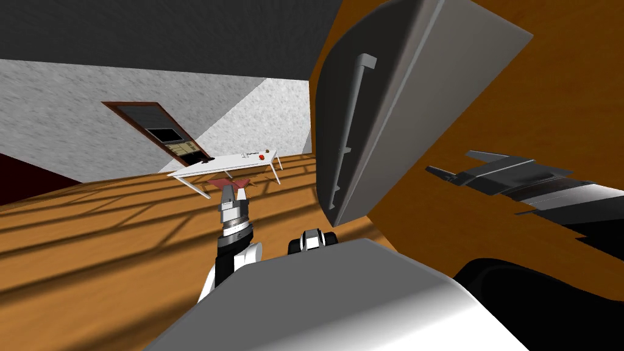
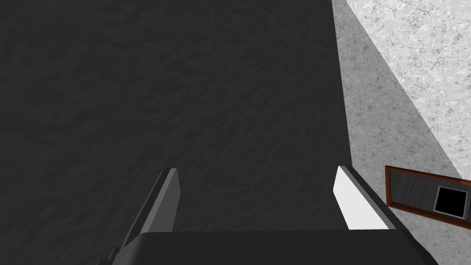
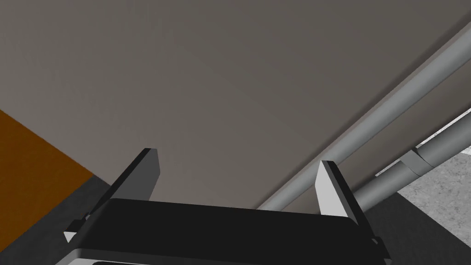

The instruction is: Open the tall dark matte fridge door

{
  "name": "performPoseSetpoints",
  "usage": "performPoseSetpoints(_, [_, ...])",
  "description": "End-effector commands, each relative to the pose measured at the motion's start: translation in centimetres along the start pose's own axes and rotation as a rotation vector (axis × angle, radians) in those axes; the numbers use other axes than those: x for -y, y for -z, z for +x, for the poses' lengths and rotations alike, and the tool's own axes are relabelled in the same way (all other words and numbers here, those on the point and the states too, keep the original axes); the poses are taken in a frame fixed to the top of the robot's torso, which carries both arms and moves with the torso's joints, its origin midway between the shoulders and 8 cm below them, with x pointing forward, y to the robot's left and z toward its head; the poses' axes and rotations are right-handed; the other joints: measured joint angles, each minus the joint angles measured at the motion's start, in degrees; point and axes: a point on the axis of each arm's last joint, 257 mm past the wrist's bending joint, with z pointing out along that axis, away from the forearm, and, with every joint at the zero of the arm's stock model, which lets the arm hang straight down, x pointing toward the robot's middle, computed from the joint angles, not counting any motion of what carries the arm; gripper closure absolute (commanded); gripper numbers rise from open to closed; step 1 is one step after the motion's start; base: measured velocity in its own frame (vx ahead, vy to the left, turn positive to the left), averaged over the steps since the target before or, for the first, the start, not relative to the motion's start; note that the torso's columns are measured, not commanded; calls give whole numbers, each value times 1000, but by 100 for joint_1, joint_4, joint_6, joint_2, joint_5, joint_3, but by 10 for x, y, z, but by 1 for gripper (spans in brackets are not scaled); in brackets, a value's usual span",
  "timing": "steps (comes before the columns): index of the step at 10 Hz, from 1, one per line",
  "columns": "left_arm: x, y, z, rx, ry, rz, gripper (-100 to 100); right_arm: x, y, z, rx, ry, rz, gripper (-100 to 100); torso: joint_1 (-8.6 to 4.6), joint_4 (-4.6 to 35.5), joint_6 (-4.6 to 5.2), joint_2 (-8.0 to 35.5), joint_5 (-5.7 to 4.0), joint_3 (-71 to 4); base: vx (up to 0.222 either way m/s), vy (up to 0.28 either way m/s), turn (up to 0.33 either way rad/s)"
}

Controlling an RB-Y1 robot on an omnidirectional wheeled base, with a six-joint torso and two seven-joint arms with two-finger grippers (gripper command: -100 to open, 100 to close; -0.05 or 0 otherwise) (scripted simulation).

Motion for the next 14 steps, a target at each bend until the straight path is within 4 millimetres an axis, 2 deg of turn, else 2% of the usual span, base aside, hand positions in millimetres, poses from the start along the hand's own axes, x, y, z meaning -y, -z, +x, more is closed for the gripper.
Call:
performPoseSetpoints(1, [0, 0, 0, 0, 0, 0, 0, 14, 0, -12, -22, 106, 2, -100, 2, -1, -3, -3, 1, -2, 36, 35, 51])
performPoseSetpoints(6, [0, 0, 0, 0, 0, 0, 0, 40, -9, -38, -73, 348, -12, -100, -3, 0, 0, 0, -1, 0, 39, 36, 79])
performPoseSetpoints(14, [0, 0, 0, 0, 0, 0, 0, 62, -29, -86, -93, 649, -32, -100, -4, 1, 0, 2, -1, 1, 36, 33, 76])
